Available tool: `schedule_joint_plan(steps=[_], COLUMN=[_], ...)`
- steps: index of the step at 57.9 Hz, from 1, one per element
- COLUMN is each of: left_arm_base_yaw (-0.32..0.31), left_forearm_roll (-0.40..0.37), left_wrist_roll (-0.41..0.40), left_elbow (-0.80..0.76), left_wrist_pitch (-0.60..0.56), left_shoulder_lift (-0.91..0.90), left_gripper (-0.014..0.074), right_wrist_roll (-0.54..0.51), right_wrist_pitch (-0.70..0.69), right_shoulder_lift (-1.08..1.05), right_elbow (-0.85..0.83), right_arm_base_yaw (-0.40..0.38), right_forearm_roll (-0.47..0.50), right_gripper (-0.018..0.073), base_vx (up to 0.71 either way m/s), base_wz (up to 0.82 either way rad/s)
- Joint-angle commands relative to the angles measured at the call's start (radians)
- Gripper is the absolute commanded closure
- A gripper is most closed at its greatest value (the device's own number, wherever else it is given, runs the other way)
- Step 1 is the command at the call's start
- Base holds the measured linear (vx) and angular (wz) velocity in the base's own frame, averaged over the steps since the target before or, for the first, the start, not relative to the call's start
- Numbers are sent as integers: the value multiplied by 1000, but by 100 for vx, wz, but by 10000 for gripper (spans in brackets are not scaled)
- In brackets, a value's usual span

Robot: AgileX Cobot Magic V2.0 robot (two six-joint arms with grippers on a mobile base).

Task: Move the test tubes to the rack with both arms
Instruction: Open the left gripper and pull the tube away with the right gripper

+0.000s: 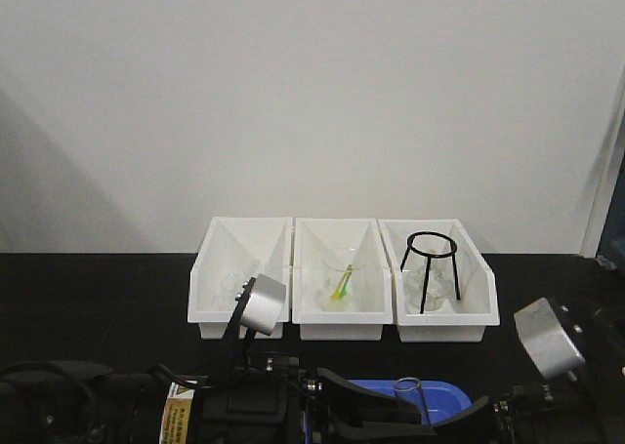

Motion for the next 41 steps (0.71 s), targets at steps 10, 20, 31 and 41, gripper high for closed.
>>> schedule_joint_plan(steps=[10,20,31,41], left_arm_base_yaw=[-5,6,44,95], left_forearm_roll=[-69,-72,-73,-68], left_wrist_roll=[3,15,39,39], left_elbow=[-32,-32,-32,-32], left_wrist_pitch=[-44,-28,11,51], left_shoulder_lift=[-33,-45,-81,-134], left_gripper=[58,15,15,15], right_wrist_roll=[-10,-12,-15,-15], right_wrist_pitch=[16,16,16,16], right_shoulder_lift=[-20,-20,-20,-20], right_elbow=[-33,-33,-33,-33], right_arm_base_yaw=[-3,-3,-3,-3], right_forearm_roll=[73,73,73,76], right_gripper=[567,566,566,566], base_vx=[0,0,0,0], base_wz=[0,0,0,0])
